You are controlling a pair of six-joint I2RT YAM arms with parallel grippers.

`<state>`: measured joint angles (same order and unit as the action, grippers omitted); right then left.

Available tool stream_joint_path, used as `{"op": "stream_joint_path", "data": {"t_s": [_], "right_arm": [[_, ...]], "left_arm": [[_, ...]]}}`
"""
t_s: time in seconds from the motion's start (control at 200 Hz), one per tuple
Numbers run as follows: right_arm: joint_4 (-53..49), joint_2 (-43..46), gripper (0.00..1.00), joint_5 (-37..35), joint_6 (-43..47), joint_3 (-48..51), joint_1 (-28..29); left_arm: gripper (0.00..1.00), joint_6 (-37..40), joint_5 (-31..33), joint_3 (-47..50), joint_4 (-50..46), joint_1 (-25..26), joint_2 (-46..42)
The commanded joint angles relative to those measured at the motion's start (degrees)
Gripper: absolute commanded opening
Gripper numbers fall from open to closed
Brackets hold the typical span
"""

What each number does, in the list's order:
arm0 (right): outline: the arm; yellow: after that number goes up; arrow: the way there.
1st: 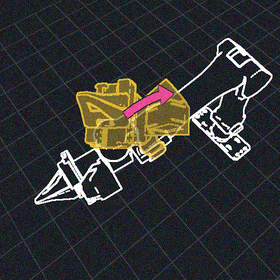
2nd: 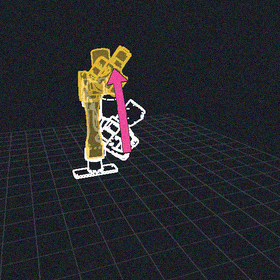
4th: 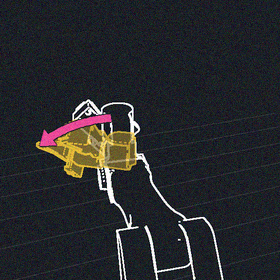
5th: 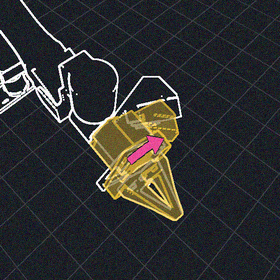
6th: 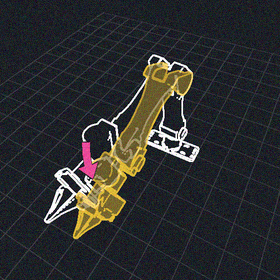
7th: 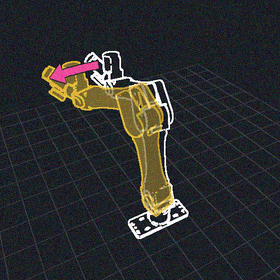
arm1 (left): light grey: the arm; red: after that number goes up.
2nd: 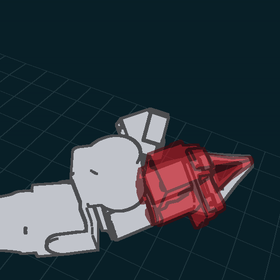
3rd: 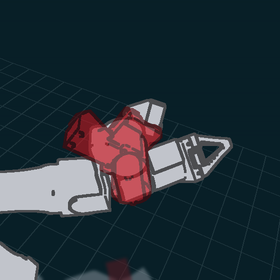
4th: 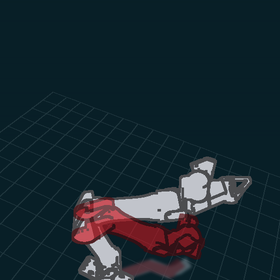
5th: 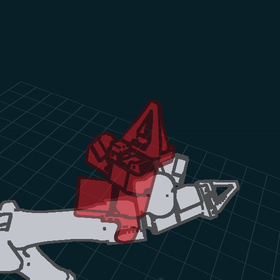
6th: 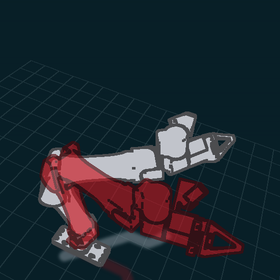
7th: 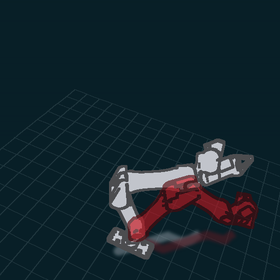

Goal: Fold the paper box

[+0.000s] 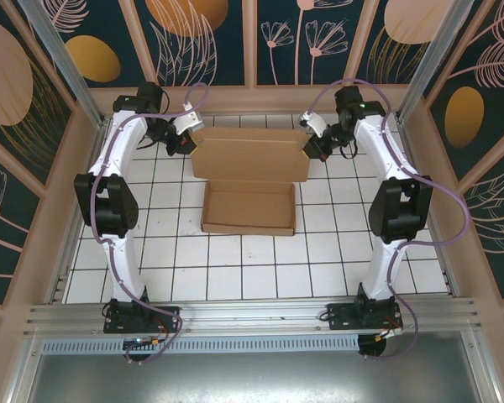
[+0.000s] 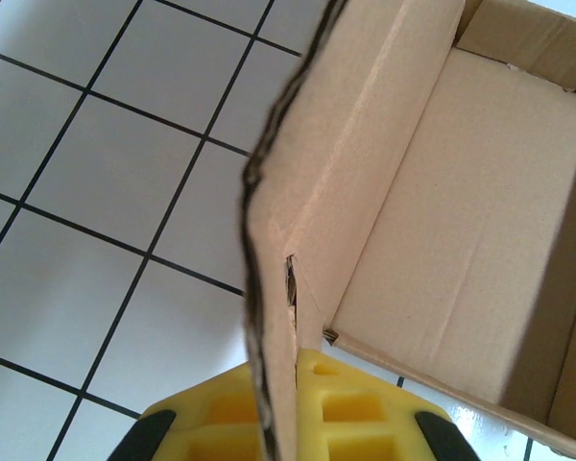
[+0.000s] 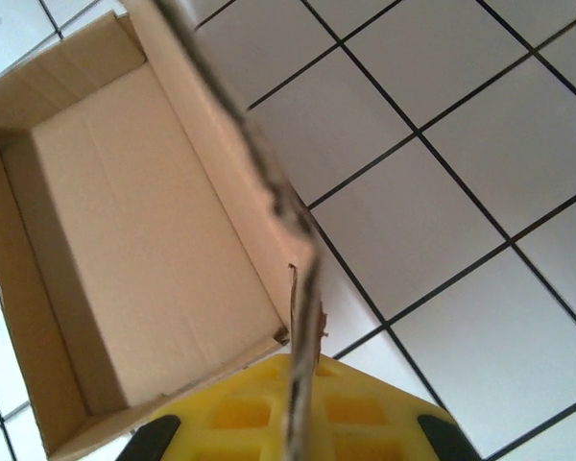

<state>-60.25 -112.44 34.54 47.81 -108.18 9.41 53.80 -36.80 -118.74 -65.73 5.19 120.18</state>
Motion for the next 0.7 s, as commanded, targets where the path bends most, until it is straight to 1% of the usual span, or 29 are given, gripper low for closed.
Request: {"op": "stream_joint_path", "data": {"t_s": [0.0, 0.125, 0.22, 0.315, 0.38, 0.445, 0.5, 0.576, 0.666, 0.691], "right_arm": [[-2.36, -0.58, 0.00, 1.14, 0.18, -2.61, -0.15], [-1.29, 0.81, 0.00, 1.08, -1.06, -2.03, 0.51], [4.70, 3.78, 0.00, -1.18, -5.54, 1.73, 0.99], [12.61, 7.08, 0.00, -2.81, -11.34, 6.69, 2.06], [18.85, 9.68, 0.00, -4.68, -16.05, 10.82, 3.41], [25.74, 12.35, 0.00, -8.26, -20.98, 15.37, 5.16], [30.42, 14.09, 0.00, -12.21, -24.92, 18.25, 6.93], [34.35, 15.43, 0.00, -16.99, -29.67, 20.27, 9.36], [38.01, 16.24, 0.00, -19.53, -35.21, 21.70, 11.45], [38.86, 16.29, 0.00, -20.58, -37.18, 21.93, 11.86]], "left_arm": [[0.00, 1.01, 0.14, 0.59, 0.02, -0.09, -1.24], [0.00, -0.85, -0.57, 1.56, 1.95, -0.09, -2.12], [0.00, -4.39, -0.95, 4.17, 6.25, -0.12, -4.24], [0.00, -9.86, -0.93, 10.24, 15.35, -0.01, -8.65], [0.00, -14.71, -0.25, 15.41, 23.94, 0.04, -11.95], [0.00, -19.87, 0.46, 20.00, 31.00, 0.24, -14.84], [0.00, -23.41, 1.39, 23.10, 34.88, 0.50, -16.81], [0.00, -28.23, 3.39, 26.98, 40.07, 0.99, -19.24], [0.00, -34.16, 7.05, 31.95, 46.88, 1.90, -21.64], [0.00, -35.60, 8.11, 33.16, 48.41, 2.16, -23.77]]}}
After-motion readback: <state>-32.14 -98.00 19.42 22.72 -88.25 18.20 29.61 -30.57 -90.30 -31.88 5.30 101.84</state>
